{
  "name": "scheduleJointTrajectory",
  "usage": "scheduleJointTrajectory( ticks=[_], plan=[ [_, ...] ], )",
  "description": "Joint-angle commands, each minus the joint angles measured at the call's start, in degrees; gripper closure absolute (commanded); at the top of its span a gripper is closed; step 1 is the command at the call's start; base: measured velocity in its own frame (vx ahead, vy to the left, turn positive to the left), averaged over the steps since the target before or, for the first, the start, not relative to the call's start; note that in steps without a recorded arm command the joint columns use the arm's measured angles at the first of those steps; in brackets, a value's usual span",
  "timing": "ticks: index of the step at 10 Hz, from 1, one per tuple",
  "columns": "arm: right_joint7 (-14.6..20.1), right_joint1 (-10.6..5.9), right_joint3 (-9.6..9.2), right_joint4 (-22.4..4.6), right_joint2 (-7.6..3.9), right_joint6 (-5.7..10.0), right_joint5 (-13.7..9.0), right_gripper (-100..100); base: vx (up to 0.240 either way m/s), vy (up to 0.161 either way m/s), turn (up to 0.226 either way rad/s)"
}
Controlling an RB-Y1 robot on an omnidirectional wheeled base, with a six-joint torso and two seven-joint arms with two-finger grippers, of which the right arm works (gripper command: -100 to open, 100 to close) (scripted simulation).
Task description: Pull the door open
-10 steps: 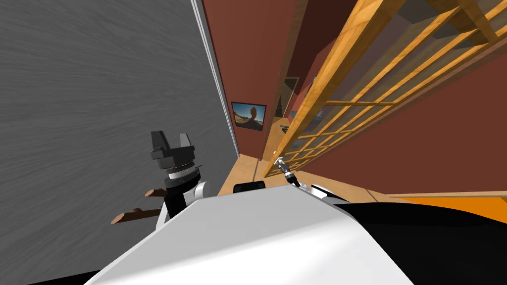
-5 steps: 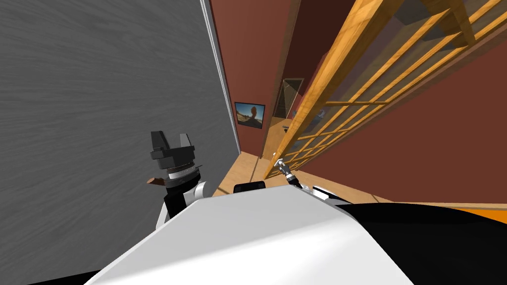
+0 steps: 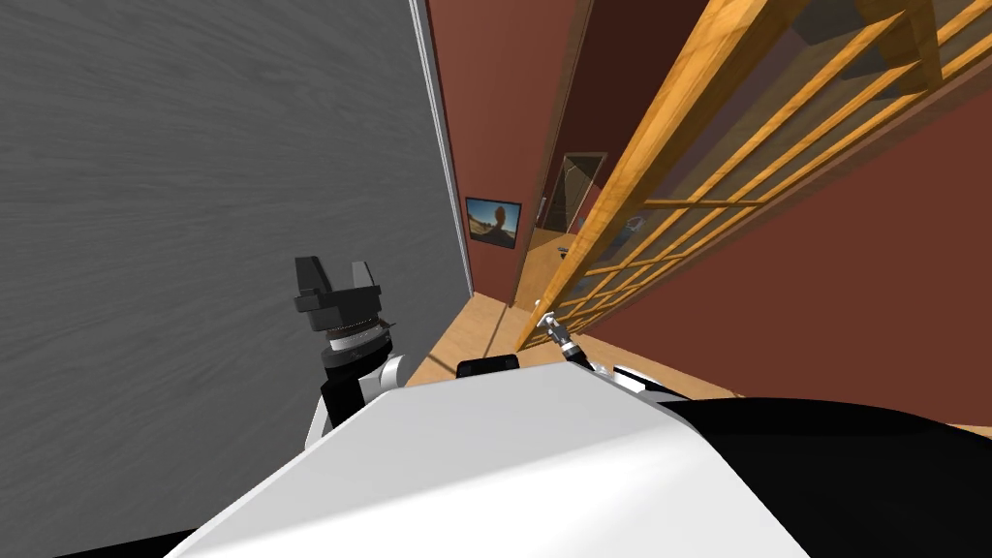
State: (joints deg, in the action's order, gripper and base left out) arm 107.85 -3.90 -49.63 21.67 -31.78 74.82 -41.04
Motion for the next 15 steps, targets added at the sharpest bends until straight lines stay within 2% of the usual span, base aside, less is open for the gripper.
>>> scheduleJointTrajectory(
  ticks=[1,3,5,7,12,13,15],
  plan=[
    [0.0,0.60,-0.18,0.2,-0.13,0.60,0.0,100,-0.205,-0.078,0.189],
    [0.2,0.78,-0.25,-0.1,-0.18,1.07,-0.1,100,-0.178,-0.069,0.135],
    [0.2,0.78,-0.25,-0.1,-0.18,1.07,-0.1,100,-0.027,-0.028,-0.023],
    [0.6,1.23,-0.42,-0.8,-0.31,2.29,-0.2,100,-0.142,-0.084,0.264],
    [1.3,1.86,-0.66,-1.8,-0.50,3.98,-0.3,100,-0.181,-0.074,0.132],
    [0.8,2.08,-0.68,-0.8,-0.66,3.04,-0.2,100,-0.087,-0.041,0.051],
    [1.1,2.22,-0.80,-1.3,-0.56,3.53,-0.2,100,-0.158,-0.071,0.186]
  ],
)
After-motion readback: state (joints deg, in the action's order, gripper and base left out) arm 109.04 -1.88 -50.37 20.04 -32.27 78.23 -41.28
